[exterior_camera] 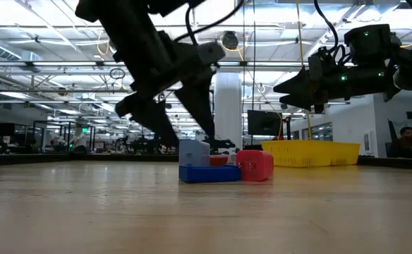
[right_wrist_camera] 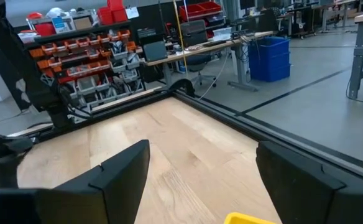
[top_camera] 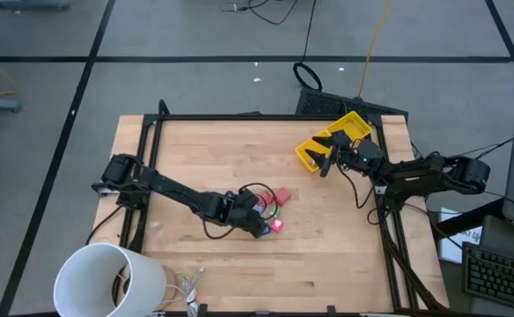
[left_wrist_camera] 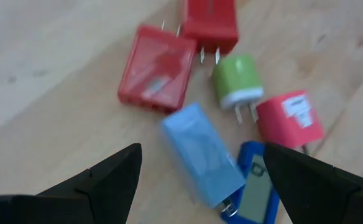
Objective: Pick & Place Office items
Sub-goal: Put the light blue charger adapter into the left yellow bin
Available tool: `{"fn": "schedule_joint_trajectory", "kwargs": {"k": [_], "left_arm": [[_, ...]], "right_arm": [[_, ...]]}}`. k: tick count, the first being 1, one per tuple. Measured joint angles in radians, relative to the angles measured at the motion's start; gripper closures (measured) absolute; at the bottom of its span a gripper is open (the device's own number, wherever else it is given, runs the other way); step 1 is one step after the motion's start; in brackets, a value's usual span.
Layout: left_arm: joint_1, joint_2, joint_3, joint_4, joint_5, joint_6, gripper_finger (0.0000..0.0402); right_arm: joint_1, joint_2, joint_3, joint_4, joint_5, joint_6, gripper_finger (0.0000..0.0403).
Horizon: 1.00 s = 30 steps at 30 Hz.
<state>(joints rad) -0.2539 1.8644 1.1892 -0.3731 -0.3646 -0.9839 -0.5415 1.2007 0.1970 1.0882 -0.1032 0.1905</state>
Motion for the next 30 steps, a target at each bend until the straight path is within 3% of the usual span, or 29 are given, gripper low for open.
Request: {"fn": "schedule_joint_trajectory", "kwargs": {"k": [4, 24, 30], "left_arm": [[0.000, 0.009, 0.000, -0.004, 0.050, -0.015, 0.0066], [0.024, 0.053, 0.000, -0.060, 0.086, -0.019, 0.0067], [0.024, 0.053, 0.000, -0.075, 0.085, 0.062, 0.0116]], "right_arm": [[0.000, 0.000, 0.000, 0.000, 0.001, 0.000, 0.0122], [0.000, 0.000, 0.000, -0.016, 0.005, 0.005, 0.0122], [0.000, 0.000, 0.000, -0.016, 0.005, 0.004, 0.0122]]}}
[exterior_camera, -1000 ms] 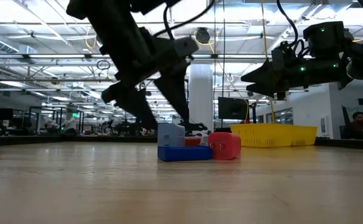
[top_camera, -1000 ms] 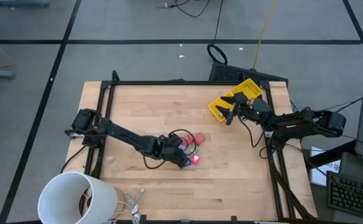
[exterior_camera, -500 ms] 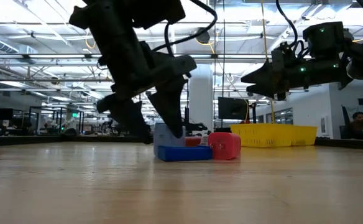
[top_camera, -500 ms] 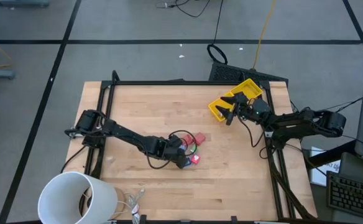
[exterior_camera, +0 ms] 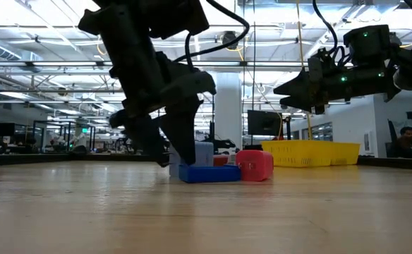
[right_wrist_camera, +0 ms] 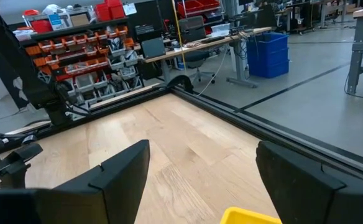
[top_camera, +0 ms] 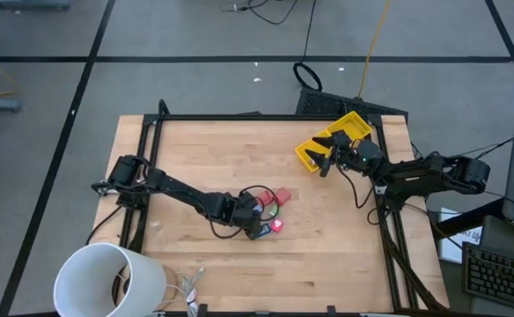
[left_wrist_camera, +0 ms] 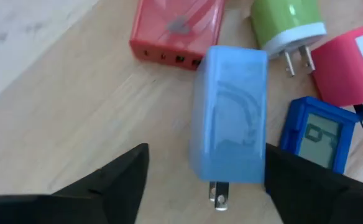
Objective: Pick & Place Office items
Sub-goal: Put the light blue charger adapter into the left yellow bin
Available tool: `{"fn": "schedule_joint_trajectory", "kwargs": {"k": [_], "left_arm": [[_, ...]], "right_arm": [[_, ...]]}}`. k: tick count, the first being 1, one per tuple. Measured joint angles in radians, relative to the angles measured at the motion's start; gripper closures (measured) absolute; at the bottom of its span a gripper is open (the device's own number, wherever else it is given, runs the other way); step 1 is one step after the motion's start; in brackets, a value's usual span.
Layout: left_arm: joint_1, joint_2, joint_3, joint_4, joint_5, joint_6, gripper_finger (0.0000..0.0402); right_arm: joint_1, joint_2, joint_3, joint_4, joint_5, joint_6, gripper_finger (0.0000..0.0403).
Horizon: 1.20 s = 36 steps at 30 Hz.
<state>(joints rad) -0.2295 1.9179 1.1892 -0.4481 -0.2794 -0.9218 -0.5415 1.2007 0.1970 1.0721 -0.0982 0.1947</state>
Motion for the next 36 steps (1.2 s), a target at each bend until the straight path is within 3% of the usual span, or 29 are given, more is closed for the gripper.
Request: {"fn": "schedule_joint_trajectory", "kwargs": {"k": [15, 23, 28, 31, 36], "left_arm": [[0.000, -0.004, 0.000, 0.060, -0.059, 0.240, 0.0283], [0.000, -0.135, -0.001, 0.066, -0.135, 0.363, 0.0283], [-0.034, -0.238, -0.001, 0.223, -0.280, 0.730, 0.0283], [-0.031, -0.264, -0.001, 0.339, -0.297, 0.889, 0.0283], [0.034, -0.264, -0.002, 0.392, -0.259, 0.947, 0.0283]], "right_arm": [[0.000, 0.000, 0.000, -0.007, -0.002, 0.002, 0.0122], [0.000, 0.000, 0.000, -0.007, -0.007, 0.003, 0.0122], [0.000, 0.000, 0.000, 0.000, -0.026, 0.026, 0.0122], [0.000, 0.000, 0.000, 0.019, -0.113, 0.028, 0.0122], [0.000, 0.000, 0.000, 0.054, -0.293, 0.030, 0.0122]]}}
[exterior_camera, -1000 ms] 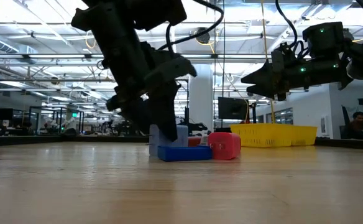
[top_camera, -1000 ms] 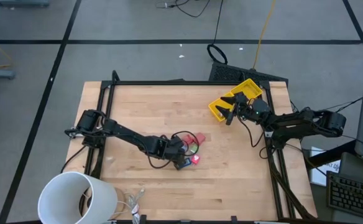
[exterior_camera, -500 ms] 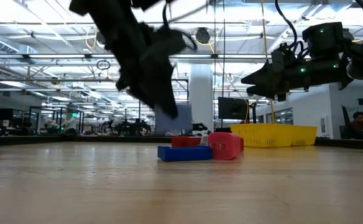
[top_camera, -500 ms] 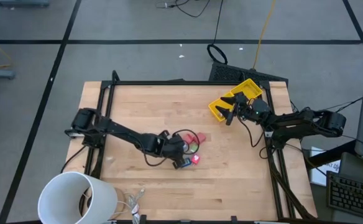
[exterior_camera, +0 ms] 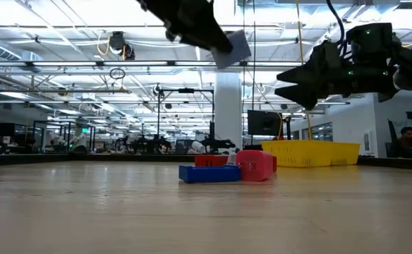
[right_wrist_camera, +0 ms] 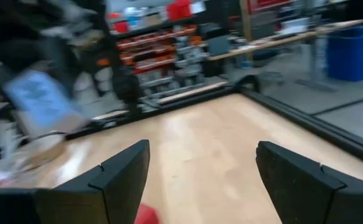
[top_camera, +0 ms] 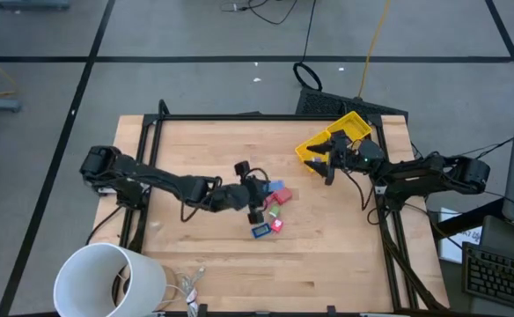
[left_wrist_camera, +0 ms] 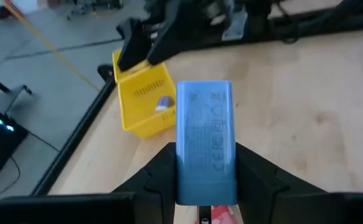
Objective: Pick & Place Office items
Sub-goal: Put the light blue charger adapter into the left yellow bin
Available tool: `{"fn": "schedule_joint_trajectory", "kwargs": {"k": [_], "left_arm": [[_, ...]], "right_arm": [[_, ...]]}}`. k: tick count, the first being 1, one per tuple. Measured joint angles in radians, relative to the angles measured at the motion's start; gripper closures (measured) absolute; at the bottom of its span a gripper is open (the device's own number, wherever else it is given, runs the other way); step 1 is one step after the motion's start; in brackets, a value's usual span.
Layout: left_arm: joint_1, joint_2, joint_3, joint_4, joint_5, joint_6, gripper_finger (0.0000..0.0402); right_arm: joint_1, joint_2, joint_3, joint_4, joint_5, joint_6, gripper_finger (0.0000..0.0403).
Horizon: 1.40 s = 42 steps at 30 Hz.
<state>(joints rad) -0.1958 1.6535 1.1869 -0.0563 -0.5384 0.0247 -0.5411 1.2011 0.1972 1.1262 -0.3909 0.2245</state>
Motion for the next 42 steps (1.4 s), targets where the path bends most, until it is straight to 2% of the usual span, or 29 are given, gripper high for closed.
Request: {"fn": "schedule_joint_trajectory", "kwargs": {"k": [3, 11, 18, 21, 24, 27, 29, 34, 37, 42], "left_arm": [[0.047, 0.001, -0.039, 0.008, 0.054, -0.033, 0.0283], [0.149, -0.026, -0.207, 0.007, 0.061, -0.134, 0.0283], [0.167, -0.219, -0.408, 0.066, 0.060, -0.203, 0.0283], [0.160, -0.328, -0.546, 0.248, 0.077, -0.190, 0.0283], [0.168, -0.403, -0.705, 0.517, 0.155, -0.177, 0.0283], [0.186, -0.424, -0.832, 0.754, 0.196, -0.193, 0.0283], [0.196, -0.424, -0.879, 0.835, 0.202, -0.211, 0.0283], [0.207, -0.393, -0.863, 0.895, 0.242, -0.210, 0.0283], [0.207, -0.347, -0.823, 0.981, 0.321, -0.167, 0.0283], [0.207, -0.212, -0.766, 1.197, 0.452, -0.106, 0.0283]], "right_arm": [[0.000, 0.000, 0.000, 0.002, -0.059, 0.000, 0.0122], [0.001, 0.000, 0.000, -0.016, -0.057, 0.000, 0.0122], [0.001, 0.000, 0.000, -0.066, -0.056, 0.000, 0.0122], [0.001, 0.000, 0.000, -0.069, -0.056, 0.000, 0.0122], [0.004, 0.000, 0.000, -0.068, -0.056, 0.007, 0.0122], [0.033, 0.000, 0.000, -0.062, -0.051, 0.016, 0.0122], [0.078, 0.000, 0.004, -0.049, -0.043, -0.019, 0.0122], [0.232, 0.002, 0.032, -0.043, 0.125, -0.169, 0.0122], [0.297, 0.013, 0.065, -0.043, 0.201, -0.212, 0.0122], [0.362, 0.048, 0.119, -0.036, 0.209, -0.202, 0.0122]]}}
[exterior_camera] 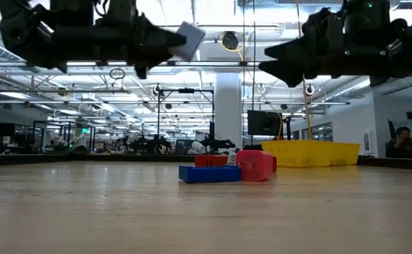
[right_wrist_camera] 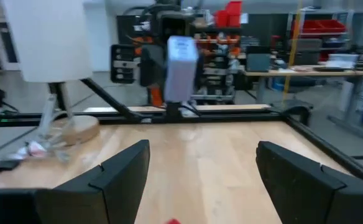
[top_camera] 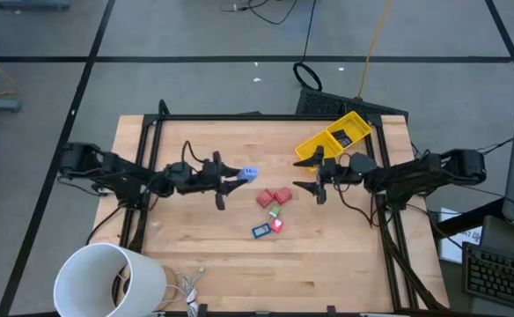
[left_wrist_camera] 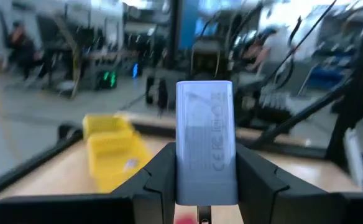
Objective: Pick & Place Office items
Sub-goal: Put the light blue charger adapter into the left yellow bin
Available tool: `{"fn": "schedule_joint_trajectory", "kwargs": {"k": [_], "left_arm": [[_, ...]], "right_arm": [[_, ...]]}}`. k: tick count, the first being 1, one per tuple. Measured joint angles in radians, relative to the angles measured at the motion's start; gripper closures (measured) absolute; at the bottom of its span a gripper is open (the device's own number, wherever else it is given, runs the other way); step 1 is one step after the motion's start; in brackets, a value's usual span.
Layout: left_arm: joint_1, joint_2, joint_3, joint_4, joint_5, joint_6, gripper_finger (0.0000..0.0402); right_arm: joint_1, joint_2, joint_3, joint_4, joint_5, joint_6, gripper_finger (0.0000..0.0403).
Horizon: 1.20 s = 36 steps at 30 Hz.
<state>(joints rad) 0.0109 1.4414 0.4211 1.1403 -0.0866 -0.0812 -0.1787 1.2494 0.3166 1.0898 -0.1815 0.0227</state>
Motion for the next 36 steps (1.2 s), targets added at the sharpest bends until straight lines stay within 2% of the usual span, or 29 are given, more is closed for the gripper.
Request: {"fn": "schedule_joint_trajectory", "kwargs": {"k": [3, 11, 15, 21, 25, 30, 36], "left_arm": [[0.000, 0.092, 0.041, 0.097, 0.017, 0.000, 0.0283], [-0.001, 0.258, 0.225, 0.086, 0.136, 0.001, 0.0283], [-0.001, 0.280, 0.286, 0.023, 0.172, 0.000, 0.0283], [-0.013, 0.287, 0.313, -0.020, 0.165, 0.000, 0.0283], [-0.020, 0.288, 0.320, -0.025, 0.165, 0.002, 0.0283], [-0.021, 0.288, 0.320, -0.042, 0.165, 0.004, 0.0283], [-0.021, 0.288, 0.319, -0.050, 0.154, 0.002, 0.0283]], "right_arm": [[0.038, 0.037, 0.031, 0.027, -0.001, 0.015, 0.0122], [0.113, 0.165, 0.087, 0.181, 0.002, 0.055, 0.0122], [0.133, 0.215, 0.115, 0.214, 0.002, 0.072, 0.0122], [0.160, 0.260, 0.153, 0.246, 0.003, 0.104, 0.0122], [0.184, 0.280, 0.172, 0.246, 0.065, 0.091, 0.0128], [0.192, 0.284, 0.171, 0.247, 0.078, 0.054, 0.0173], [0.193, 0.283, 0.170, 0.247, 0.086, 0.048, 0.0267]]}}
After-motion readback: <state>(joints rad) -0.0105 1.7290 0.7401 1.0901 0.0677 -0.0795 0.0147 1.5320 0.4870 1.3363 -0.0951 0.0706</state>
